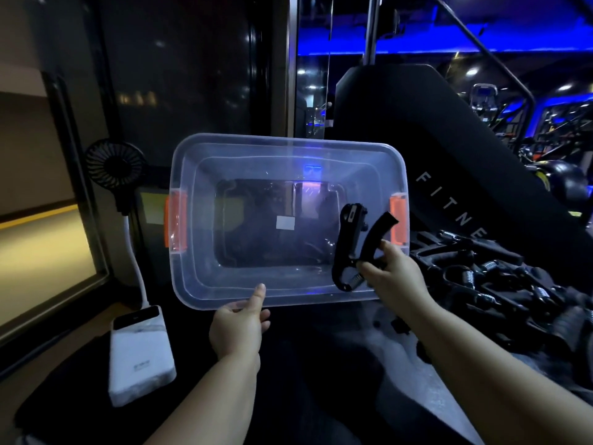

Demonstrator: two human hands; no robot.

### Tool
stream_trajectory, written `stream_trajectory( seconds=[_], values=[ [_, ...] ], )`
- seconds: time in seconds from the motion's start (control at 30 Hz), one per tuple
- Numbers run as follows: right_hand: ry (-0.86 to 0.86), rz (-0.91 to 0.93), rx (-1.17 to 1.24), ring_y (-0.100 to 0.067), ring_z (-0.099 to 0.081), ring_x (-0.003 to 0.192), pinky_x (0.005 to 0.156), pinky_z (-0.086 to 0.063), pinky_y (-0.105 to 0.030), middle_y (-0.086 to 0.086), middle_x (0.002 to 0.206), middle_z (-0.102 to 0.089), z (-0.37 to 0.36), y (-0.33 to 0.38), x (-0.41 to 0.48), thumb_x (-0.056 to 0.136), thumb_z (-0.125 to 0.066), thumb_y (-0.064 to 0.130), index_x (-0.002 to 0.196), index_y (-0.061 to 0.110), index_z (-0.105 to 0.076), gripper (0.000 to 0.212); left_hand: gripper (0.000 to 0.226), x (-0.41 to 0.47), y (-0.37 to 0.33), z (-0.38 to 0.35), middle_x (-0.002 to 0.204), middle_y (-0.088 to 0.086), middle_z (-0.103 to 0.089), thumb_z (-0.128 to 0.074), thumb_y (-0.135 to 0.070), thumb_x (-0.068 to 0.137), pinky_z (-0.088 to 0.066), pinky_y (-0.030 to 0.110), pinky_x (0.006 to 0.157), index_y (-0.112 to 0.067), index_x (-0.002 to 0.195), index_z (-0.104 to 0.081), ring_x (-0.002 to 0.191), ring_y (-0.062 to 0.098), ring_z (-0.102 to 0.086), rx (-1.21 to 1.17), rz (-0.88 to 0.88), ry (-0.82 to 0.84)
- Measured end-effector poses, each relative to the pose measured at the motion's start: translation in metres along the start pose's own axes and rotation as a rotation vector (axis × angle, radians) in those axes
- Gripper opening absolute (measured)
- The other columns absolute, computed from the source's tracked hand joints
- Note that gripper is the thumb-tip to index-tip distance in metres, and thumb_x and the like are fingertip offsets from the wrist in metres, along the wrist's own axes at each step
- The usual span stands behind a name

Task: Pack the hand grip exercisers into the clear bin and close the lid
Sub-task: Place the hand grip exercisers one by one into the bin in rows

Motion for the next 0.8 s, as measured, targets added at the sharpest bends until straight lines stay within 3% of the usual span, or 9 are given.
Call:
stream_trajectory(
  seconds=[0.23,0.37,0.5,0.6,0.73,0.8],
  values=[
    [0.059,-0.147,-0.121,-0.028,-0.058,0.074,0.057,-0.037,-0.03,-0.007,0.079,-0.061,-0.033,-0.004,0.041,0.081,-0.053,0.024,0.116,0.015,-0.052,0.036,0.041,0.003,0.004,0.002,0.057,-0.009,-0.07,-0.079,-0.042,0.073,-0.059,0.033,0.066,-0.008,0.086,-0.059,0.056,0.01,-0.07,-0.077,-0.03,0.046],
    [0.057,-0.158,-0.177,-0.026,-0.055,0.07,0.052,-0.032,-0.028,-0.002,0.075,-0.056,-0.041,-0.009,0.055,0.082,-0.054,0.021,0.122,0.015,-0.05,0.04,0.042,0.004,0.006,0.002,0.062,-0.002,-0.072,-0.079,-0.041,0.073,-0.056,0.023,0.057,-0.006,0.088,-0.059,0.062,0.012,-0.071,-0.128,-0.041,0.058],
    [0.076,-0.174,-0.234,-0.024,-0.055,0.067,0.05,-0.034,-0.026,-0.006,0.085,-0.059,-0.047,-0.013,0.065,0.081,-0.051,0.018,0.114,0.019,-0.052,0.033,0.038,0.004,0.004,0.002,0.066,0.006,-0.072,-0.077,-0.031,0.078,-0.053,0.019,0.051,-0.003,0.092,-0.057,0.065,0.013,-0.072,-0.219,-0.02,0.091],
    [0.079,-0.19,-0.294,-0.03,-0.059,0.075,0.06,-0.043,-0.03,-0.009,0.086,-0.06,-0.052,-0.013,0.071,0.081,-0.049,0.019,0.107,0.017,-0.052,0.026,0.036,0.006,0.003,0.003,0.066,0.006,-0.071,-0.076,-0.025,0.08,-0.053,0.02,0.05,-0.001,0.095,-0.054,0.065,0.014,-0.072,-0.276,-0.01,0.121],
    [0.112,-0.231,-0.425,-0.031,-0.052,0.081,0.069,-0.039,-0.031,-0.015,0.103,-0.064,-0.058,-0.009,0.085,0.08,-0.05,0.017,0.107,0.012,-0.054,0.028,0.037,0.006,0.005,0.003,0.06,-0.001,-0.071,-0.075,-0.026,0.081,-0.051,0.018,0.049,0.001,0.096,-0.053,0.061,0.012,-0.071,-0.266,-0.034,0.151],
    [0.116,-0.243,-0.441,-0.034,-0.057,0.089,0.071,-0.039,-0.032,-0.017,0.107,-0.063,-0.06,-0.007,0.09,0.079,-0.053,0.014,0.109,0.01,-0.054,0.03,0.037,0.006,0.005,0.003,0.06,0.0,-0.071,-0.075,-0.027,0.08,-0.051,0.018,0.049,-0.001,0.095,-0.053,0.059,0.012,-0.07,-0.258,-0.04,0.149]
  ],
)
Point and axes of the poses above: each hand's wrist, its own x-axis towards the middle knuckle, its own z-axis out of the back of the hand, y = z × x, the point moved 1 cm from there along x, towards the middle knuckle
